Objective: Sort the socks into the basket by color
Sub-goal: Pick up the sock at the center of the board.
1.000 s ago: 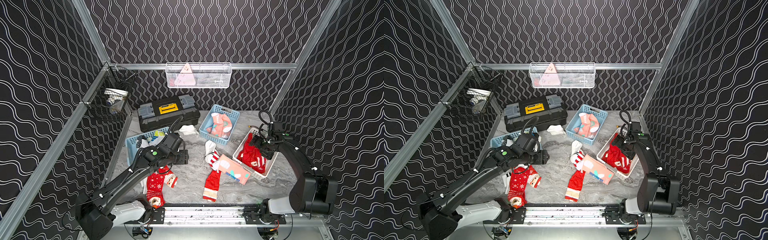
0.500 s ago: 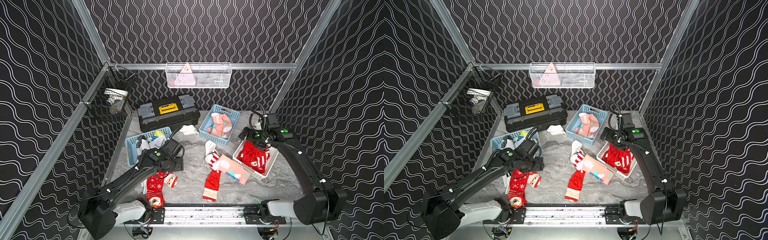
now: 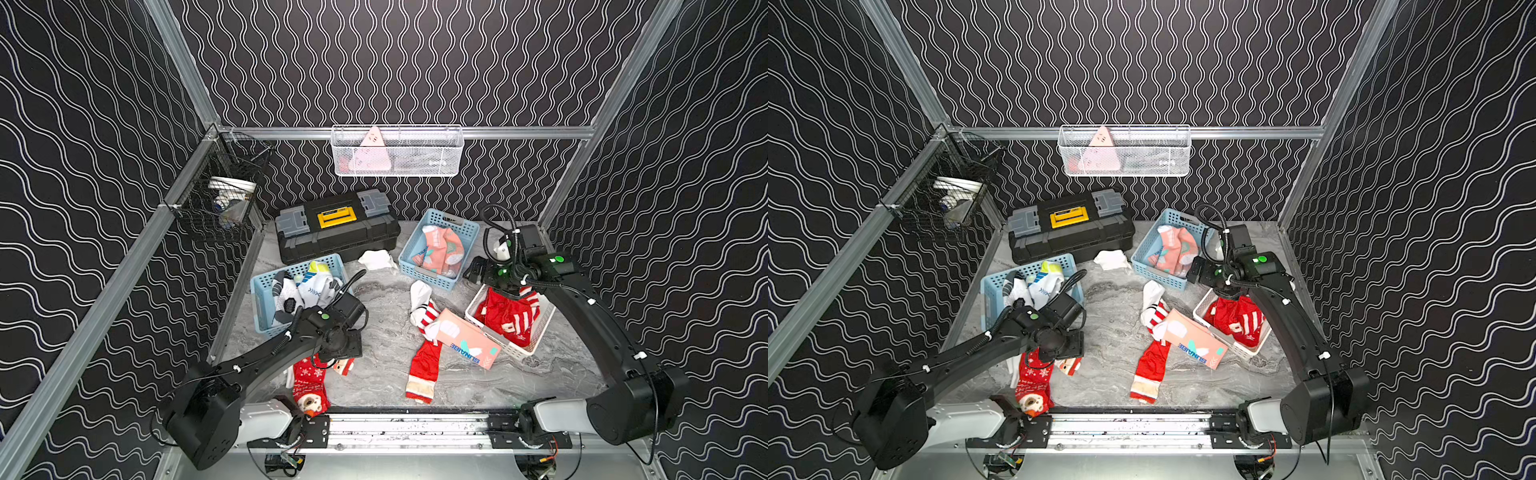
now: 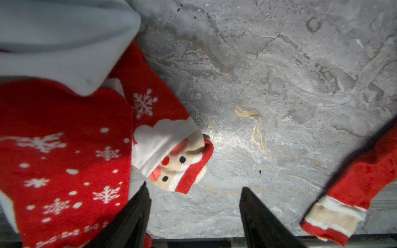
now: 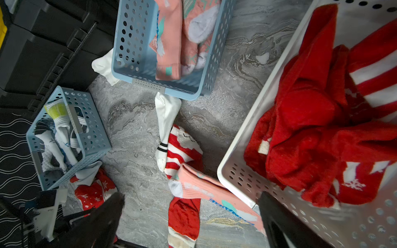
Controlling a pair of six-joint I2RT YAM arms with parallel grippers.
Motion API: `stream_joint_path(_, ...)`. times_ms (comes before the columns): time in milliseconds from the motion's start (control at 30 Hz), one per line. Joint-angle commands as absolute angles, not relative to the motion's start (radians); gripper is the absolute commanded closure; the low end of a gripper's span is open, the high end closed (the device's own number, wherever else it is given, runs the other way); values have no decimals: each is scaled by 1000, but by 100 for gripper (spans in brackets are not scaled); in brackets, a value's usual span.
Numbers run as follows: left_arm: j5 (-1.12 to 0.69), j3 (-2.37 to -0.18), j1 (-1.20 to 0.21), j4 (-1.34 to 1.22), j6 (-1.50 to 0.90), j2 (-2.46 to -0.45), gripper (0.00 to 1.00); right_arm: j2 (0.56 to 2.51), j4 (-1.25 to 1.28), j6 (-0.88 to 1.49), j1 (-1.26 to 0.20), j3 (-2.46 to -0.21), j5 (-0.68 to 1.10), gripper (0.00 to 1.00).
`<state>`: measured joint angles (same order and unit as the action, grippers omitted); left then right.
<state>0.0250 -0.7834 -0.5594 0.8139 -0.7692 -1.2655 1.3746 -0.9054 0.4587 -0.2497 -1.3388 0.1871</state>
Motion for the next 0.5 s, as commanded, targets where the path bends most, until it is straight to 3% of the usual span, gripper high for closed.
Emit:
stream_joint_path(0,36,-765,-556,785,-789,-1280,30,1377,-910,454,-253,-1336,206,0)
stream_joint_path(267,44,-725,-555,703,-776,-1350,33,1382,-896,451,-255,-1327,229,0)
stream_joint_path(467,49,-717,-554,630,-753,-1425,40,1391,-899,438,-255,-1342,241,0)
